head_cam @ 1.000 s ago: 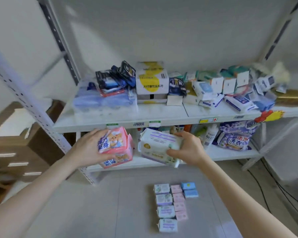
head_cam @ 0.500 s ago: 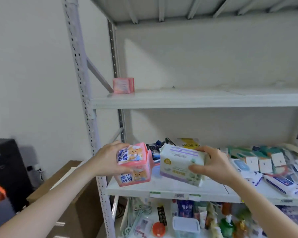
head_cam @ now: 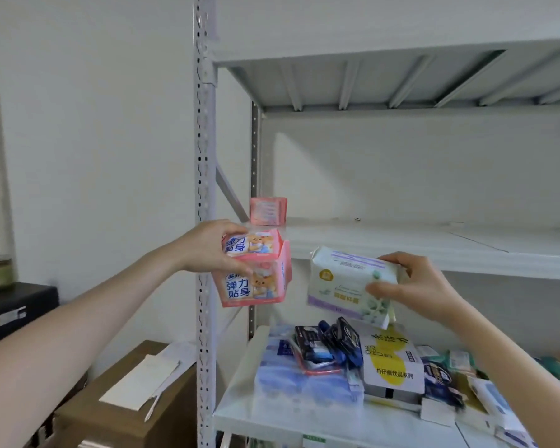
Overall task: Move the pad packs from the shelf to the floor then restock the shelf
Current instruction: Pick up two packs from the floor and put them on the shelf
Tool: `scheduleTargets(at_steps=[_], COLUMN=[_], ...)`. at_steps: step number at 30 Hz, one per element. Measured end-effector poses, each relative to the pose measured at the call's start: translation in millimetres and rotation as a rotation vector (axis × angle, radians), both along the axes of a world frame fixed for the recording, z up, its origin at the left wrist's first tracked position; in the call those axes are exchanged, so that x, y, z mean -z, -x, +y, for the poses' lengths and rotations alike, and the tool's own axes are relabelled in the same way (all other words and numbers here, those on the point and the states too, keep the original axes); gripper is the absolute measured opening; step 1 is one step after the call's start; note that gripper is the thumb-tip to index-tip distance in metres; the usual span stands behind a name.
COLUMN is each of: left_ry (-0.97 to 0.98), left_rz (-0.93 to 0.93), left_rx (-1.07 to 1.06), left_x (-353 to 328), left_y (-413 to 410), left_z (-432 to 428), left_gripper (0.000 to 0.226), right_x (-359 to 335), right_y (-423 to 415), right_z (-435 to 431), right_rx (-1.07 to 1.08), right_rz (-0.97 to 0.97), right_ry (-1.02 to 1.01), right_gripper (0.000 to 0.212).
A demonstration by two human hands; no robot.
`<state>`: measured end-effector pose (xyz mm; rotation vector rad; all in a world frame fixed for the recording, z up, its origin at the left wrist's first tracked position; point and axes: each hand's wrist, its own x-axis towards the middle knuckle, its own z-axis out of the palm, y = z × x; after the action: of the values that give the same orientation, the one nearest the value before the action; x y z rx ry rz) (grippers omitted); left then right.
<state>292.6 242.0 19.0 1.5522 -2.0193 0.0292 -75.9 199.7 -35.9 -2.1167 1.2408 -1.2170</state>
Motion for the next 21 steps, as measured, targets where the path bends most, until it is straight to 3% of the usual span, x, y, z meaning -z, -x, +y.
scheduleTargets(at_steps=[3, 11, 21], left_ry=[0.015, 0.034, -0.047], left_rz=[0.019, 0.02, -0.05], left_rx=[0.004, -0.012, -0.017], left_x=[-27, -83, -111], left_y=[-3, -16, -52], left_z=[-21, -92, -216], left_gripper=[0.072, 0.074, 0.07], right_x=[-23, -77, -95], right_y=[-5, -22, -65], right_z=[-23, -95, -198], right_rx=[-0.014, 0.017, -0.028], right_rz=[-0.012, -0.062, -0.136], right_ry=[0.029, 0.117, 0.128], right_gripper=[0.052, 0.036, 0.033])
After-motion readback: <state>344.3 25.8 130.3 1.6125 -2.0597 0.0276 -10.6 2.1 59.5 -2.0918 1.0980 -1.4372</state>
